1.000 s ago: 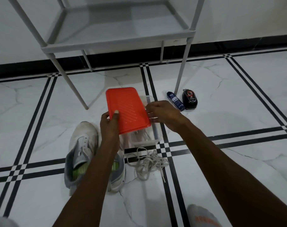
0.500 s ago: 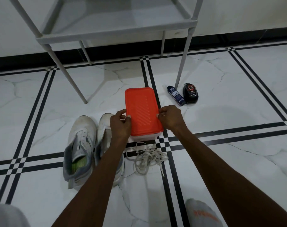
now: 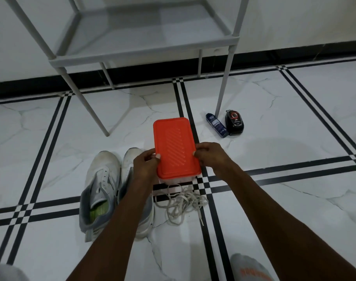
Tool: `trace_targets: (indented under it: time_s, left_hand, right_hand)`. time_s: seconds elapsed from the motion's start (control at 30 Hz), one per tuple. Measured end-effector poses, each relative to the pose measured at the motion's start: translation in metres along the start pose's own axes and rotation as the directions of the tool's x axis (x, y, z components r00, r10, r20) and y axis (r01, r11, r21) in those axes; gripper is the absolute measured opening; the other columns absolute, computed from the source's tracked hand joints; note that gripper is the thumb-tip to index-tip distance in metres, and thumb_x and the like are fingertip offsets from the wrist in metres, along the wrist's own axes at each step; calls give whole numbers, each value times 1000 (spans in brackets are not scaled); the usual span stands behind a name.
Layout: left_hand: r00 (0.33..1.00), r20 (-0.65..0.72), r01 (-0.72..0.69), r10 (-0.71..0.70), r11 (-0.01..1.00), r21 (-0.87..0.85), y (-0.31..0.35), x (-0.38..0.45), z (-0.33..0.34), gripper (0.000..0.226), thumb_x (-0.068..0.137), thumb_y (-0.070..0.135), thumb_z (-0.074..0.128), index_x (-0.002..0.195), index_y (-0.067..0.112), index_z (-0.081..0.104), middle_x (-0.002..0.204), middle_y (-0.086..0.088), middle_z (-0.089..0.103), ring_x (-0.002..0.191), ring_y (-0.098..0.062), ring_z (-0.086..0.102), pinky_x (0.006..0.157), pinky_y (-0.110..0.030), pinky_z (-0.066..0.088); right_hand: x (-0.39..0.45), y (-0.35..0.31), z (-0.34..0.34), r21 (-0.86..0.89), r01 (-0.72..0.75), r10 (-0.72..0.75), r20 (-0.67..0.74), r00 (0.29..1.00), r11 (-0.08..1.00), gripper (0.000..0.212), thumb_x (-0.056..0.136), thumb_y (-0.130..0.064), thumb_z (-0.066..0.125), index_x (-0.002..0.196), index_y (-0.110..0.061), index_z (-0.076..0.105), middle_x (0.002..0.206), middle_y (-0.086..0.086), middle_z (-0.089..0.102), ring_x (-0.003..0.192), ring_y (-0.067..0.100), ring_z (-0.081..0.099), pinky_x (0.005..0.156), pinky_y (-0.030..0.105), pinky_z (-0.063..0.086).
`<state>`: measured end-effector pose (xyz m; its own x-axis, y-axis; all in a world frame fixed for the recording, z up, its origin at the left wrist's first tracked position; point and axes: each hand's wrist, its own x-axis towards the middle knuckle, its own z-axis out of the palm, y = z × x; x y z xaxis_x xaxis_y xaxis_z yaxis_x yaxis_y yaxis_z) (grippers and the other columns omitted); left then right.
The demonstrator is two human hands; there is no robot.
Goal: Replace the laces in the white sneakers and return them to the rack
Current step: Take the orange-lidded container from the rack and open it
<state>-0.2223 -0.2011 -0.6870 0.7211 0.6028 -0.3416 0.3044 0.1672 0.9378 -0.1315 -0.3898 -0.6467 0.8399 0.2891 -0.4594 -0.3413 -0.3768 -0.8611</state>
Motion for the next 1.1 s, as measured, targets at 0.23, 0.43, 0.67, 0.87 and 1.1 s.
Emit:
trace_targets:
  time_s: [0.23, 0.43, 0.67, 0.87, 1.1]
  left_hand:
    - [976, 79, -182, 201, 961, -208, 74, -25, 2, 33, 92, 5, 68, 124, 14, 70, 116, -11, 73, 105, -32, 71, 91, -49, 58]
    - [908, 149, -336, 391, 894, -296, 141, -50, 6, 37, 93, 10, 67, 130, 15, 66, 121, -14, 70, 111, -32, 69, 93, -47, 57]
    - [836, 168, -468, 522, 839, -279, 236, -34, 22, 38, 98, 19, 61, 136, 16, 62, 125, -3, 71, 114, -23, 69, 93, -41, 57]
    - [846, 45, -517, 531, 838, -173, 302, 24, 49, 23, 100, 24, 62, 119, 15, 71, 110, -6, 75, 99, -22, 73, 77, -31, 60]
    - [906, -49, -424, 421, 900, -105, 335, 77, 81, 16, 96, 11, 60, 94, 5, 74, 76, 5, 67, 74, -12, 61, 70, -25, 46]
  right_hand:
    - [-25, -41, -17, 219, 283, -249, -172, 953, 934, 9, 89, -14, 67, 97, -15, 68, 101, 5, 70, 96, 23, 71, 82, 40, 61]
    - [-52, -95, -30, 284, 524, -429, -334, 839, 803, 7, 92, -7, 66, 97, -5, 62, 96, 2, 73, 91, 12, 72, 75, 24, 58]
    - [-48, -187, -52, 281, 651, -536, -390, 749, 705, 14, 93, -16, 69, 105, -9, 67, 102, 3, 74, 93, 14, 73, 78, 26, 60]
    - [-9, -270, -72, 154, 581, -545, -221, 809, 799, 19, 102, -23, 54, 109, -20, 72, 106, 2, 73, 95, 17, 71, 77, 30, 59]
    - [62, -309, -87, 91, 517, -494, -195, 847, 851, 26, 100, -10, 49, 87, 2, 68, 78, 8, 60, 73, 17, 55, 66, 24, 45]
